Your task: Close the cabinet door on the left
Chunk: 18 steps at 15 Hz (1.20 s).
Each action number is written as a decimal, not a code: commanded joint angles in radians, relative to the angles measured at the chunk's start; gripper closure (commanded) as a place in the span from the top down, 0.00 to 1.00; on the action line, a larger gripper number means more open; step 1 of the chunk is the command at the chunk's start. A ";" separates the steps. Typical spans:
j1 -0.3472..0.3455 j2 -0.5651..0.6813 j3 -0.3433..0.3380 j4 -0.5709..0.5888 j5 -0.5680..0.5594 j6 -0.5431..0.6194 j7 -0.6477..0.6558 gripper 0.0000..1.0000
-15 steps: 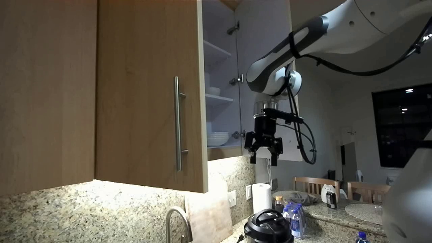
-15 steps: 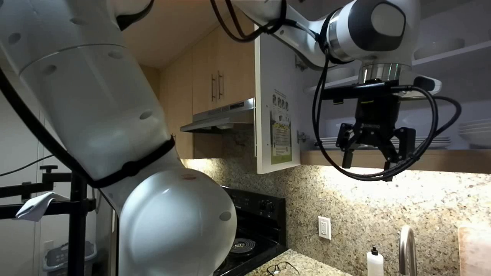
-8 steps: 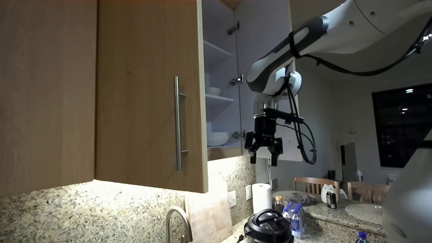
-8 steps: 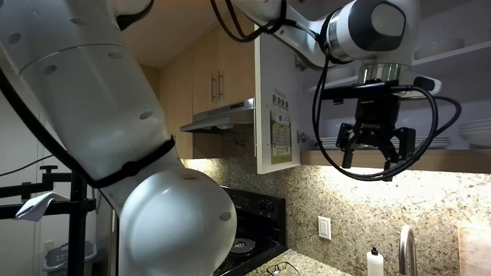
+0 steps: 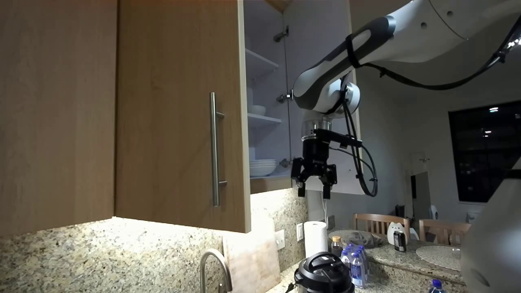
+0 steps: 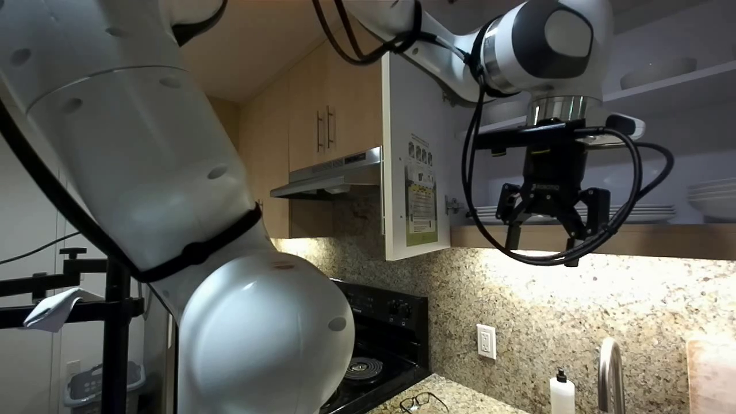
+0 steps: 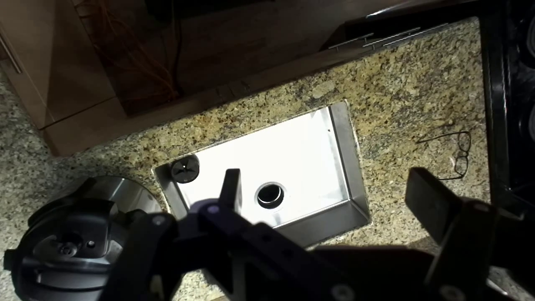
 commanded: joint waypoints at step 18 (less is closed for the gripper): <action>-0.052 -0.445 0.244 -0.054 -0.148 -0.096 0.231 0.34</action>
